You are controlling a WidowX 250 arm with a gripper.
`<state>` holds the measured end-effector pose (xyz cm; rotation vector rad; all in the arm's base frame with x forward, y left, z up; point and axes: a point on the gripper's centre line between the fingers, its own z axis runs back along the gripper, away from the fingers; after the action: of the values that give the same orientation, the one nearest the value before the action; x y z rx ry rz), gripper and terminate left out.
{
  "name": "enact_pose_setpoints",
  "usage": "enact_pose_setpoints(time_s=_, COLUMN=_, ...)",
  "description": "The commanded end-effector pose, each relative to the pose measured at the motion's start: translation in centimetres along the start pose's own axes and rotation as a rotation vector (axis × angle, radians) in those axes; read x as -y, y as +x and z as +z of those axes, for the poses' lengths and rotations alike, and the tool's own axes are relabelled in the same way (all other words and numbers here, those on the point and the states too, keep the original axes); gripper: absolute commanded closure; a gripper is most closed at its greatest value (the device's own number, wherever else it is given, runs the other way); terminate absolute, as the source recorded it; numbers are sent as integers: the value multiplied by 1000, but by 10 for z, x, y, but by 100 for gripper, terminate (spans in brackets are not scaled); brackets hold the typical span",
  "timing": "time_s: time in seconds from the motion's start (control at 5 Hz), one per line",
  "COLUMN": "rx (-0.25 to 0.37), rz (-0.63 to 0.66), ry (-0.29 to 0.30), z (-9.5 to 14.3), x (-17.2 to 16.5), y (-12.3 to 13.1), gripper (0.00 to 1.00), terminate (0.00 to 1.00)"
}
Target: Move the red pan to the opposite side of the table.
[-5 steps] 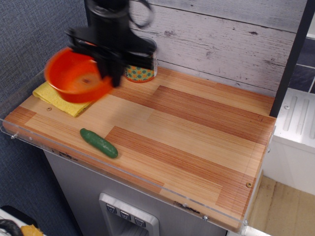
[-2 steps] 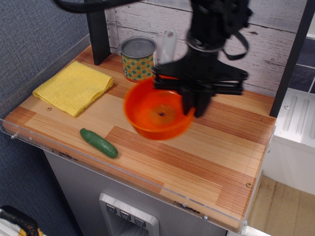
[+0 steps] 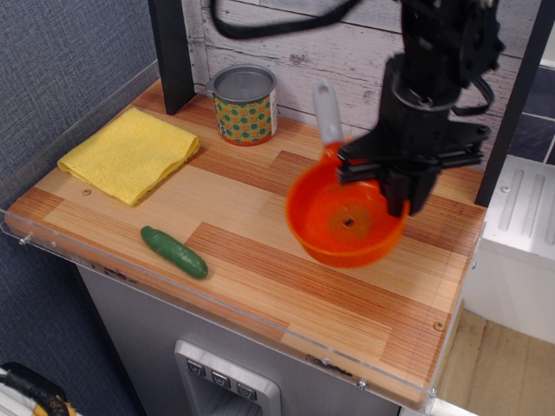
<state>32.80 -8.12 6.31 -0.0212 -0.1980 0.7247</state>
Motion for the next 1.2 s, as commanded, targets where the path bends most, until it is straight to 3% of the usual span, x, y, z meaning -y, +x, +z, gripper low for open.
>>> enact_pose_setpoints(time_s=0.0, rx=85, rz=165, ry=-133, z=-11, x=23, y=42, gripper=100, terminate=0)
enact_pose_setpoints(time_s=0.2, rx=33, rz=180, ry=-136, z=-22, x=32, y=49, gripper=100, terminate=0)
enact_pose_setpoints(time_s=0.4, rx=36, rz=180, ry=-135, z=-29, x=35, y=48, gripper=100, terminate=0)
enact_pose_setpoints(time_s=0.6, rx=-2, rz=125, ry=-134, z=-32, x=41, y=44, gripper=100, terminate=0)
enact_pose_setpoints(time_s=0.8, rx=-50, rz=84, ry=-115, z=-27, x=44, y=33, gripper=0, terminate=0)
enact_pose_setpoints(time_s=1.0, rx=-46, rz=13, ry=-190, z=-20, x=43, y=36, gripper=0, terminate=0)
